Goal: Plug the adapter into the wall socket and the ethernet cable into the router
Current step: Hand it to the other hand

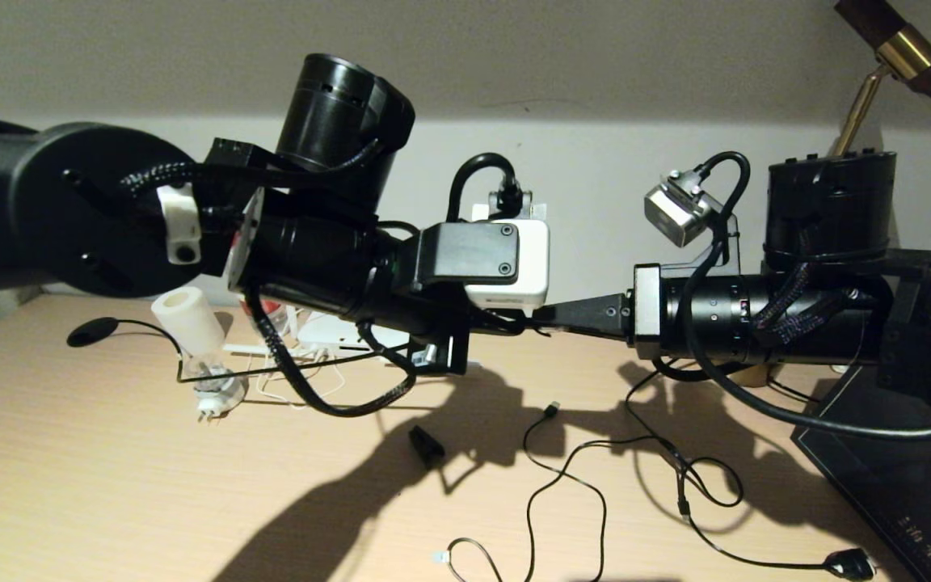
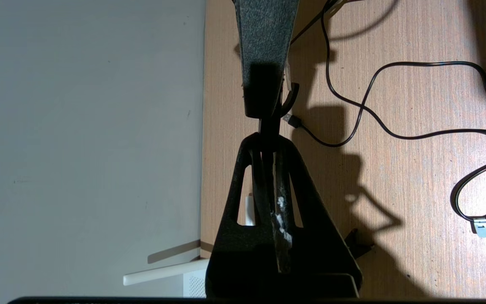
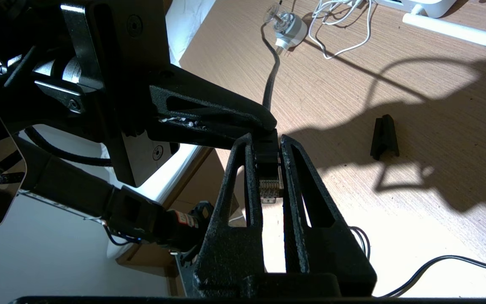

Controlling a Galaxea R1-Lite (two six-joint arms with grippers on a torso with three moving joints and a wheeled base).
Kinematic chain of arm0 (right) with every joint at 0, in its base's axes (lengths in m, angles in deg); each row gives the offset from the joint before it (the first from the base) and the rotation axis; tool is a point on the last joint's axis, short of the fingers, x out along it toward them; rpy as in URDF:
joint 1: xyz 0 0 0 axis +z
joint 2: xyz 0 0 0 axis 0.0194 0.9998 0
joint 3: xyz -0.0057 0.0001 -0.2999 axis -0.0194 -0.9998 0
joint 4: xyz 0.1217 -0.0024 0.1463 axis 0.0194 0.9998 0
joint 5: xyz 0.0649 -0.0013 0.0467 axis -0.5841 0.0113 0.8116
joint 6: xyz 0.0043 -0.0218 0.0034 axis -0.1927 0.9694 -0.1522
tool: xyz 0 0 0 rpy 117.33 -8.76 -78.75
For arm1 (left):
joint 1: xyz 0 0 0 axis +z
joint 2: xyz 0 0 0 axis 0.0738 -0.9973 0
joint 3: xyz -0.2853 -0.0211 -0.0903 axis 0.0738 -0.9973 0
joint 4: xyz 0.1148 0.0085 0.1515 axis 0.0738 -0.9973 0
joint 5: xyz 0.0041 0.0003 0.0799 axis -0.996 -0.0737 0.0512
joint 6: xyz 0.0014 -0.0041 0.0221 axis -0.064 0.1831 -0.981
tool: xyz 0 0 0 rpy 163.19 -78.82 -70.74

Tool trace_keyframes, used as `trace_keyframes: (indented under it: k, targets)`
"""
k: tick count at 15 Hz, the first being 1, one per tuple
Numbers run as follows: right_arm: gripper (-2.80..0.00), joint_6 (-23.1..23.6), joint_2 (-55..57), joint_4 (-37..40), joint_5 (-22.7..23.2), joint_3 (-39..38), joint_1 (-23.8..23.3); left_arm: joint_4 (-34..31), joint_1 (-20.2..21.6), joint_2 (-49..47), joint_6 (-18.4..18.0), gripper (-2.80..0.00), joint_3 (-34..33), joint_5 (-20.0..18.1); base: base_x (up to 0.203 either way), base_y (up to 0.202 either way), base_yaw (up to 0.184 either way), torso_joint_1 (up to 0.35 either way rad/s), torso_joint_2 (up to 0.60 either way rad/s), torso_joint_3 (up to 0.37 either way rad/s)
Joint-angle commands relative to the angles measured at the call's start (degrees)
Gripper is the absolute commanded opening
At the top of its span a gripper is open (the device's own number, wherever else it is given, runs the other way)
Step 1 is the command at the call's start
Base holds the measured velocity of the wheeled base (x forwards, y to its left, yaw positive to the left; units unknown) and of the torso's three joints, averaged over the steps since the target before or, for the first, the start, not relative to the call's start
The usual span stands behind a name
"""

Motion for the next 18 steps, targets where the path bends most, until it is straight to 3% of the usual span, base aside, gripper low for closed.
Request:
trace_keyframes:
  k: [1,7,8,14,16,18]
  targets:
    - [-2.80,-0.25,-0.07,-0.01,0.25,-0.02,0.02,0.02,0.01,-0.07,-0.34,-2.80,-0.05,-0.08,0.000,0.000,0.000,0.000,0.00,0.000]
    - [-2.80,-0.24,-0.07,-0.01,0.25,-0.02,0.02,-0.15,0.01,-0.04,-0.17,-2.80,-0.08,-0.17,0.000,0.000,0.000,0.000,0.00,0.000]
    - [-2.80,-0.24,-0.07,-0.01,0.25,-0.02,0.02,-0.15,0.01,0.05,-0.17,0.00,-0.17,-0.17,0.000,0.000,0.000,0.000,0.00,0.000]
    - [-2.80,-2.35,0.03,-0.06,-0.01,0.03,-0.66,0.16,0.91,5.15,-0.43,0.00,-5.49,-0.11,0.000,0.000,0.000,0.000,0.00,0.000]
    - [-2.80,-7.91,0.00,-0.17,0.05,0.81,-0.74,3.11,1.58,8.50,-0.47,0.00,-10.27,-0.13,0.000,0.000,0.000,0.000,0.00,0.000]
    - [-2.80,-16.93,0.09,-0.26,0.69,2.90,-0.68,13.36,1.72,11.59,-0.29,0.00,-16.25,-1.24,0.000,0.000,0.000,0.000,0.00,0.000]
